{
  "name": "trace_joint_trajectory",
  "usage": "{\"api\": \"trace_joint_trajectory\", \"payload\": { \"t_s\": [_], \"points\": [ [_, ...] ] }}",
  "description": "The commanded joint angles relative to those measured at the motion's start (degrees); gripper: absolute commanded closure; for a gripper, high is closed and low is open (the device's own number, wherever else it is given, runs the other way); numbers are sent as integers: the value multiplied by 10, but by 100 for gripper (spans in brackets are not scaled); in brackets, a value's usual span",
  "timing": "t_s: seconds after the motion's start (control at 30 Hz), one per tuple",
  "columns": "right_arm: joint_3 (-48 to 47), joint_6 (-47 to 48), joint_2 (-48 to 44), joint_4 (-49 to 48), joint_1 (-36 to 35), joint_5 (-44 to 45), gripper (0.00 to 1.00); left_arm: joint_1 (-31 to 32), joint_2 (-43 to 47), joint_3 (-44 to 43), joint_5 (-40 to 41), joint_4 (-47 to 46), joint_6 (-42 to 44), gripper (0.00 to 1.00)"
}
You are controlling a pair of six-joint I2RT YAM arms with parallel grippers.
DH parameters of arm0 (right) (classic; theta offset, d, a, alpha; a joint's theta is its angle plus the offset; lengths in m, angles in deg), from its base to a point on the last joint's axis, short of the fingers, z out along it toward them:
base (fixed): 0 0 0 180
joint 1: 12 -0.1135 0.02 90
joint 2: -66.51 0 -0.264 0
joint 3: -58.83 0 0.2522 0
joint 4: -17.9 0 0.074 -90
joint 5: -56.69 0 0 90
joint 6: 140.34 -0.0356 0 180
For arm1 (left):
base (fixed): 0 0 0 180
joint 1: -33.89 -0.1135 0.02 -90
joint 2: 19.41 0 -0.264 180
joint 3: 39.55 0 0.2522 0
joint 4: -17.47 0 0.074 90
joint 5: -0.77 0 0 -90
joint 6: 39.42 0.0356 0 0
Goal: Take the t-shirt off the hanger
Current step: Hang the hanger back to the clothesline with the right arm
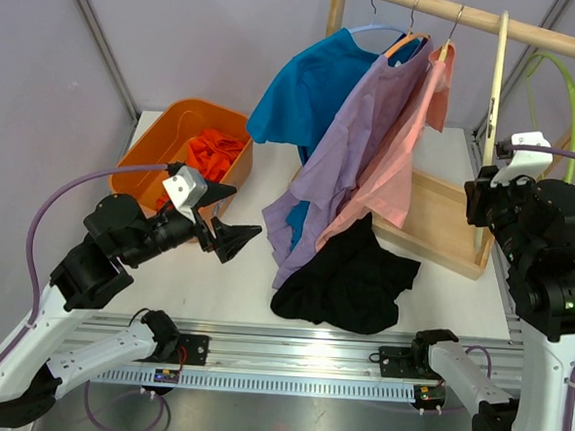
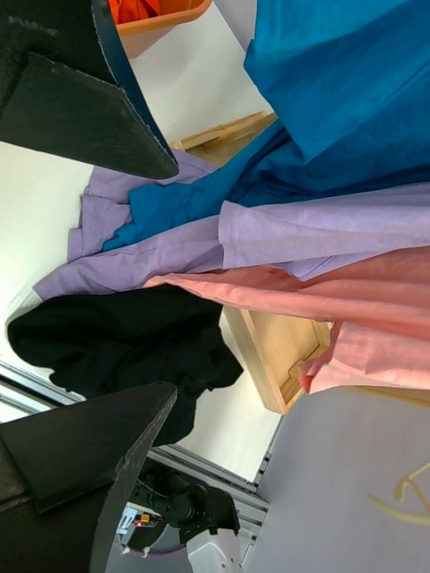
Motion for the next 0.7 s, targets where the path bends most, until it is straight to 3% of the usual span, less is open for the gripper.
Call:
{"api": "trace_joint_trajectory", "payload": {
  "t_s": [0.0, 0.27, 0.5, 0.67],
  "points": [
    [-4, -60, 25, -42, 15, -51, 100, -1, 1, 12, -27, -45, 8, 1],
    [68, -25, -51, -66, 23, -149, 100, -1, 8, 44, -37, -57, -6, 1],
    [13, -11, -48, -45, 22, -227, 100, -1, 13, 41, -36, -55, -11, 1],
    [44, -31, -56, -51, 33, -180, 100, -1, 20, 48, -36, -53, -13, 1]
  ]
}}
